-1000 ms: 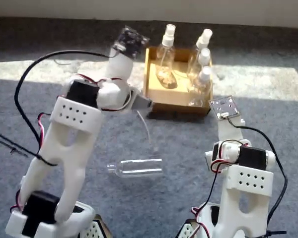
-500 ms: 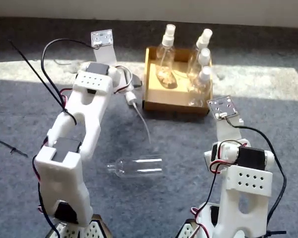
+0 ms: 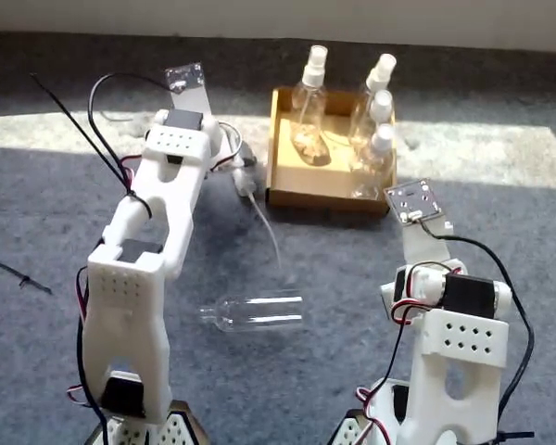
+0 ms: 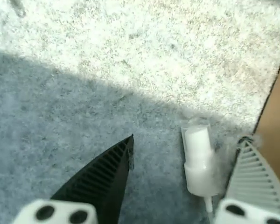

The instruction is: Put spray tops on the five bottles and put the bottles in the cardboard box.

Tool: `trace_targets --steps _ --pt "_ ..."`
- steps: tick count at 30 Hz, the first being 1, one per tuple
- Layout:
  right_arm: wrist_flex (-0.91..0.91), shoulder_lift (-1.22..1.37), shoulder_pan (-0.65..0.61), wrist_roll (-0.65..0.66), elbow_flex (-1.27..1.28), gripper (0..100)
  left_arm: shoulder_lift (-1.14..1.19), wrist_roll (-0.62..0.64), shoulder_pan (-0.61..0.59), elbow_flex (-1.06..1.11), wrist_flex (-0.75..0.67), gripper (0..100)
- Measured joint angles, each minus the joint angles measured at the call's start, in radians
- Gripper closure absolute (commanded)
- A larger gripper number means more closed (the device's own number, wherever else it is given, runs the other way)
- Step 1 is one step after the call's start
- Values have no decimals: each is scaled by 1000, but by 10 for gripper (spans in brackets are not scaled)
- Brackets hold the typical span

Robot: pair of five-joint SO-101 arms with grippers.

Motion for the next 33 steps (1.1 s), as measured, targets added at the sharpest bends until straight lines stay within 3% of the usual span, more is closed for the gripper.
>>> trace_targets --steps 10,17,24,33 --pt "0 0 0 3 0 735 83 0 48 -18 0 699" --pt "0 0 0 3 0 735 117 2 54 -48 3 845" --pt "0 0 0 3 0 735 135 -15 61 -91 8 908" --pt "-23 0 0 3 0 737 86 -161 -58 -322 267 950"
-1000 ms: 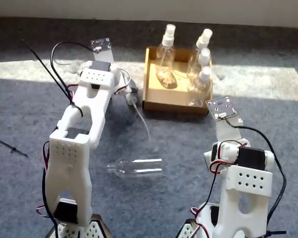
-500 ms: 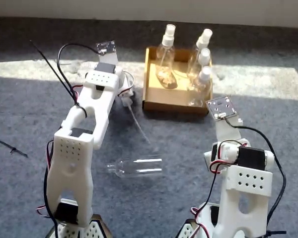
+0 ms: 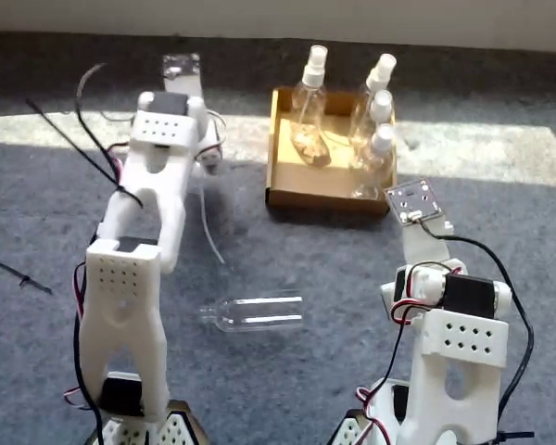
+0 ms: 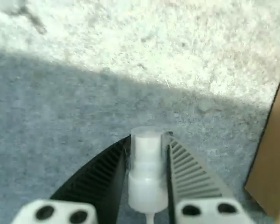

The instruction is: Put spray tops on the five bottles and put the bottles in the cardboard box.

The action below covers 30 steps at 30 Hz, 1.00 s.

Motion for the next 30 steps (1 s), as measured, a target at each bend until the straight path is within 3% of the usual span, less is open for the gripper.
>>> trace_targets --steps 6,11,19,24,30 --pt "-75 0 0 0 0 737 -78 -152 -146 -313 181 950" --pt "-60 6 -152 0 -20 737 -80 -351 -285 -365 305 950" --pt "0 365 -563 11 -299 735 -55 -727 -422 -127 315 950" --pt "2 651 -810 149 -453 735 -54 -918 -494 44 311 950" --pt "2 761 -1023 255 -514 702 -54 -1073 -623 265 127 949"
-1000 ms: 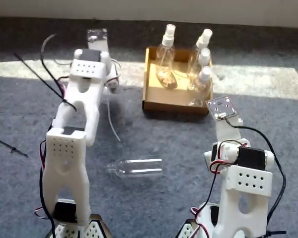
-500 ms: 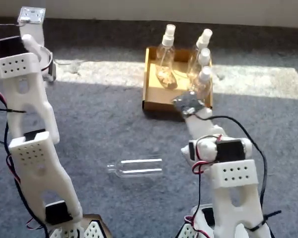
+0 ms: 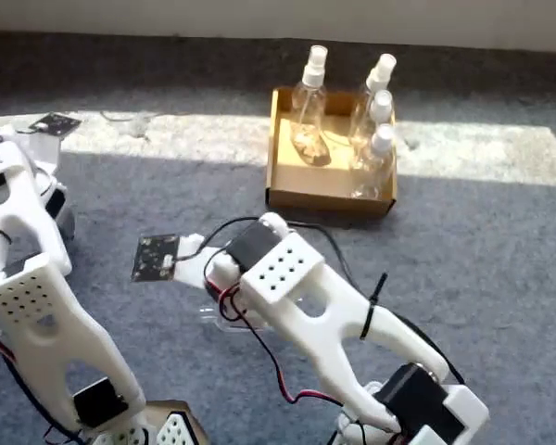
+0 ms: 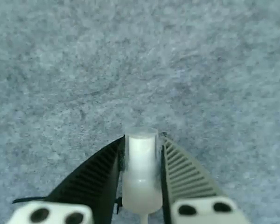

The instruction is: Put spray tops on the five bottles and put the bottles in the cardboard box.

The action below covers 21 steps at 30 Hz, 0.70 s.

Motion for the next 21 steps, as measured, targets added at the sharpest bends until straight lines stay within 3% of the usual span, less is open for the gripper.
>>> trace_targets --steps 4,11,21 --pt "0 98 -81 32 -2 693 -15 -57 -21 144 -140 948" --pt "-29 207 -83 55 -2 693 -25 -95 -21 284 -264 948" --pt "-189 305 -81 40 -2 694 -28 -95 -21 318 -296 948"
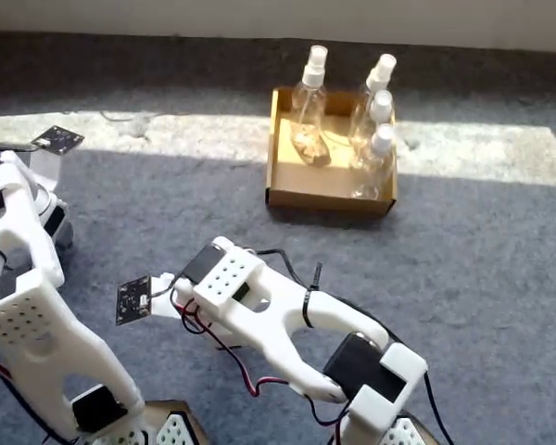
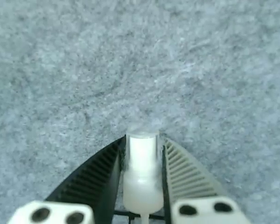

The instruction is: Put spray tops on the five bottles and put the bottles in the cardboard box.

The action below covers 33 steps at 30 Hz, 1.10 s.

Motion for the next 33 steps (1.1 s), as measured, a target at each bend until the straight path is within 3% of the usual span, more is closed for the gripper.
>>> trace_targets --steps 5,11,29,33 --pt "-58 17 6 -31 0 698 0 0 0 0 0 948" --pt "-89 18 12 -34 0 786 0 0 0 0 0 948" --pt "-69 18 66 -34 28 711 0 0 0 0 0 948" --pt "-69 18 69 -34 28 801 0 0 0 0 0 948"
